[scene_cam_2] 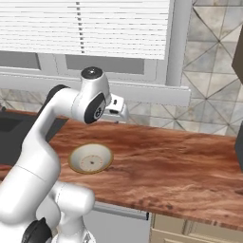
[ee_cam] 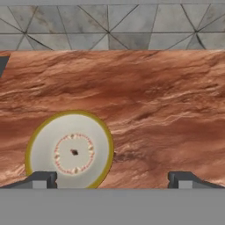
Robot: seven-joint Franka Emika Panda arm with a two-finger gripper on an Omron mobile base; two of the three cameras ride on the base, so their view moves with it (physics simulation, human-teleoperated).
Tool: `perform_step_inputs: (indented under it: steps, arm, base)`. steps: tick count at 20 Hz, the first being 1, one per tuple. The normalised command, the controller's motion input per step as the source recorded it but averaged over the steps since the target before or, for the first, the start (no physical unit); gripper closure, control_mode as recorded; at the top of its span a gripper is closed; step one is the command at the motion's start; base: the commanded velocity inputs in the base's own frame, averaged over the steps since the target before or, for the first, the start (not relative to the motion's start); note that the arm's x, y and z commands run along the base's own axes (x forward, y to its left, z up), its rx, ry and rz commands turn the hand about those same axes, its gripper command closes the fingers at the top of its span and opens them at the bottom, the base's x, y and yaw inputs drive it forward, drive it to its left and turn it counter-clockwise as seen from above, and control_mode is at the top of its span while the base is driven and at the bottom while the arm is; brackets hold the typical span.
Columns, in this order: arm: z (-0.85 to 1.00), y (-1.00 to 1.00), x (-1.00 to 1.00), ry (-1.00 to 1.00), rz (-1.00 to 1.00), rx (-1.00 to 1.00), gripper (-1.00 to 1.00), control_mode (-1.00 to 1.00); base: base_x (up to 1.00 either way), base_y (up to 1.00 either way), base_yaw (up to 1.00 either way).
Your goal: Pick the mug and place it in the sink. Pick the bowl and place it in the open cabinet and then close the cabinet.
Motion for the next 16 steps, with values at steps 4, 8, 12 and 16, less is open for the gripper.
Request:
perform_step_inputs:
  steps: [4,8,12,16]
  arm:
    - [0.0,0.0,0.0,0.0,0.0,0.0,-1.0,1.0]
    - [-0.15,0.0,0.0,0.0,0.0,0.0,-1.0,-1.0]
    - [-0.25,-0.04,0.0,0.0,0.04,0.0,-1.0,-1.0]
    - [-0.21,0.0,0.0,0.02,0.0,0.0,-1.0,-1.0]
  base:
    - [0.27,-0.04,0.09]
    - [0.01,0.04,0.0]
    - [0.0,0.0,0.0]
    - [0.0,0.0,0.0]
